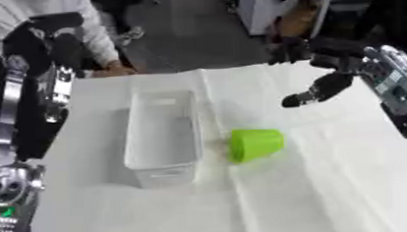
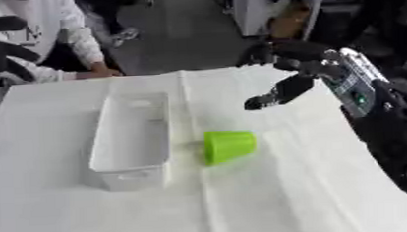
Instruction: Pick up objects on the table and place them in the box.
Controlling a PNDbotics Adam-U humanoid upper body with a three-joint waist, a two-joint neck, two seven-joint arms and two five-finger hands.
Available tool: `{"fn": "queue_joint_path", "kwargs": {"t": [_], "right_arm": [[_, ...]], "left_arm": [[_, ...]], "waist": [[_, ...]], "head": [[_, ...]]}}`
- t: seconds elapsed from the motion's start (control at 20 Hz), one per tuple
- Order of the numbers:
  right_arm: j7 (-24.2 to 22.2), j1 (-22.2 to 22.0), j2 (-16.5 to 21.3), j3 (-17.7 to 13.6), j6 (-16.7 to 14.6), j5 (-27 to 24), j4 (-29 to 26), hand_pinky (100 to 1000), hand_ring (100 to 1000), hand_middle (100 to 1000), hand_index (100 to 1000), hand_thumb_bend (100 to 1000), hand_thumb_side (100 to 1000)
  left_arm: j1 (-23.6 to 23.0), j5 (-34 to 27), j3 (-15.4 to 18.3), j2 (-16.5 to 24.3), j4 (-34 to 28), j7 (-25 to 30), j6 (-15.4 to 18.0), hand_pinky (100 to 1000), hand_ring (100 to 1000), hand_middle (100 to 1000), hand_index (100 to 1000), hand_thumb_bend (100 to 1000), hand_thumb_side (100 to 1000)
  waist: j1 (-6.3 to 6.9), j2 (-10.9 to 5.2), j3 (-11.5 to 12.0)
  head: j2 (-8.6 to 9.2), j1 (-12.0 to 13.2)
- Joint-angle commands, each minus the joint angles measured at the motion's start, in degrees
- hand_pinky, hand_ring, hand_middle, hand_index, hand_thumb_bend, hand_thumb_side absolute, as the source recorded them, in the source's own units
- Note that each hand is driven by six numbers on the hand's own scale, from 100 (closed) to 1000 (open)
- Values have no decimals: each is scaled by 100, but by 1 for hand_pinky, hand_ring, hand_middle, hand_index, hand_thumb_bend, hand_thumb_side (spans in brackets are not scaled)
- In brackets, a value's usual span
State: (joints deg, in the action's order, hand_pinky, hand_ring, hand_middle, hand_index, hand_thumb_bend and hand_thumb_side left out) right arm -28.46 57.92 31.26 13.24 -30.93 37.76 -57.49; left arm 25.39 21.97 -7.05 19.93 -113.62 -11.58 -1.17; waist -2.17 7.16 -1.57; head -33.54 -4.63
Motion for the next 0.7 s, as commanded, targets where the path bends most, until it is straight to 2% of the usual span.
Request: {"fn": "queue_joint_path", "kwargs": {"t": [0.05,0.2,0.25,0.3,0.35,0.4,0.45,0.7], "right_arm": [[-85,174,23,-55,-40,115,-9,771,815,823,897,745,710],[-159,183,-29,-12,-75,196,-14,775,813,818,895,766,673],[-183,183,-45,2,-88,231,-18,787,816,814,895,801,599],[-210,182,-67,18,-102,274,-23,784,815,814,895,793,615],[-232,181,-84,30,-116,311,-27,794,818,813,896,819,557],[-259,179,-102,43,-132,347,-30,792,817,815,895,747,555],[-289,178,-114,56,-148,377,-32,804,825,815,899,842,507],[-428,185,-141,100,-247,458,-67,813,829,815,897,854,465]], "left_arm": [[109,-24,25,3,-97,4,25,444,564,756,835,266,967],[133,-28,22,-12,-97,7,31,444,564,756,835,266,967],[140,-24,23,-16,-97,8,33,445,564,756,835,267,966],[148,-25,22,-22,-97,8,35,445,564,756,835,267,966],[152,-27,20,-25,-97,9,37,445,564,756,835,268,965],[156,-30,18,-28,-97,11,39,445,564,756,835,268,965],[158,-34,17,-29,-97,12,41,445,564,756,835,268,965],[159,-34,15,-28,-97,17,42,446,564,757,835,268,965]], "waist": [[7,-60,14],[0,-55,36],[-2,-55,43],[-4,-55,50],[-7,-57,55],[-10,-59,59],[-12,-61,63],[-20,-67,64]], "head": [[69,-57],[94,-57],[105,-56],[112,-58],[113,-59],[112,-59],[111,-55],[131,-46]]}}
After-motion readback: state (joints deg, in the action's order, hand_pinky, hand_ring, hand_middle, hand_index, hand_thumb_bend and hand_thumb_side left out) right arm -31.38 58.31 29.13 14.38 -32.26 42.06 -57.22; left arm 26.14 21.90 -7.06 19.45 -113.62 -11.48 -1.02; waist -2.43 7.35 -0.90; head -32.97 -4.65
